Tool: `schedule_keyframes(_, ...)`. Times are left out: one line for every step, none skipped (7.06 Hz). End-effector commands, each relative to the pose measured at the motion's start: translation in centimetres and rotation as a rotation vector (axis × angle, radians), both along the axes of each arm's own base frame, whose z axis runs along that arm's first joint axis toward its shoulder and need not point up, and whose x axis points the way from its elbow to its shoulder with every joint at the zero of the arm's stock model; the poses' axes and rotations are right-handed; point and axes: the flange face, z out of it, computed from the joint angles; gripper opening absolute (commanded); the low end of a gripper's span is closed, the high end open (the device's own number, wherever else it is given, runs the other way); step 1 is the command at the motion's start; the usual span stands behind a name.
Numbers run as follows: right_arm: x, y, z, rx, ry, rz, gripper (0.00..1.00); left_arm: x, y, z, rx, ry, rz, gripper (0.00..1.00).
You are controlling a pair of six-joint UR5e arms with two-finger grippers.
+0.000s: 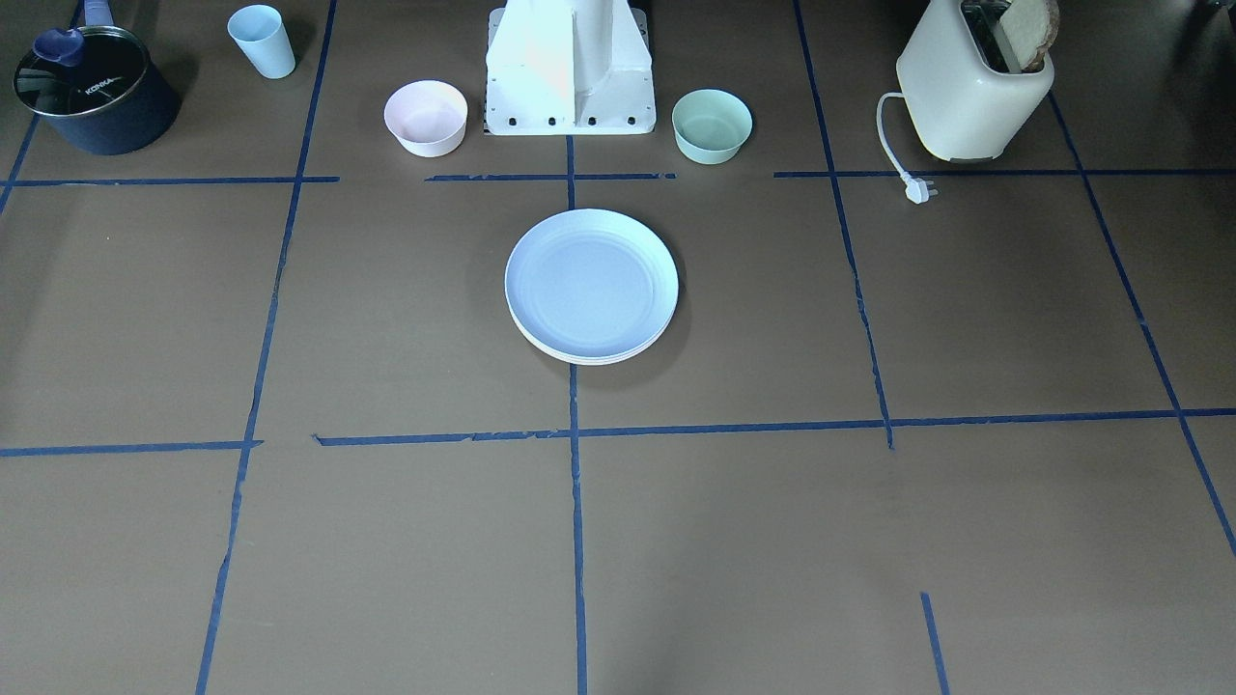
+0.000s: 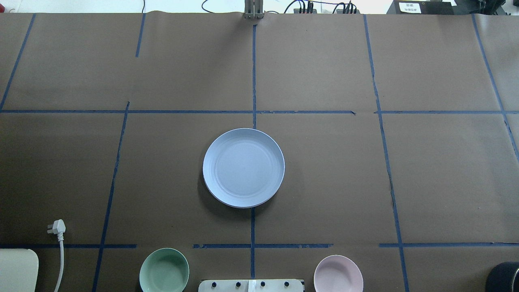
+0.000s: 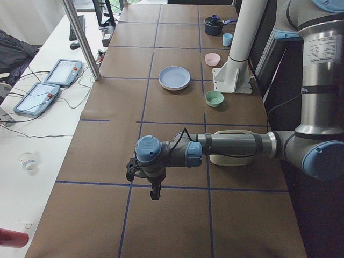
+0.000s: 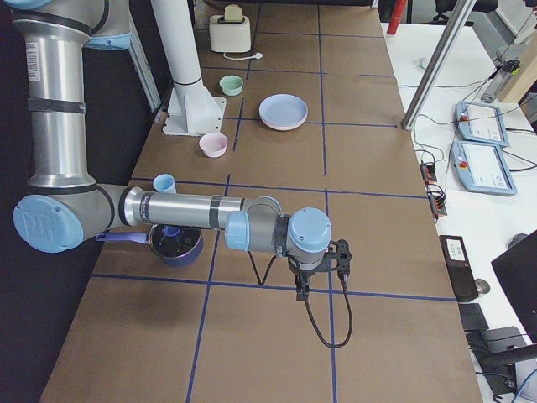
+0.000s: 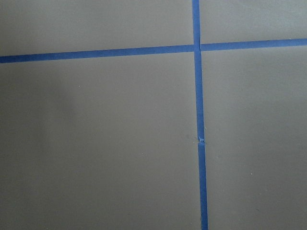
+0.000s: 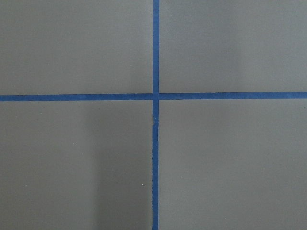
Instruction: Stack three plates with pink and blue
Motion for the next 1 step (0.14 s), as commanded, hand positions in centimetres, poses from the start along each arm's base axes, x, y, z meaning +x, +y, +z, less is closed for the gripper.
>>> schedule_keyframes(0.03, -0.08, -0.16, 0.003, 0.0, 0.001, 1.0, 0.01, 0.0, -0.03, 0.001, 0.002, 0.0, 1.0)
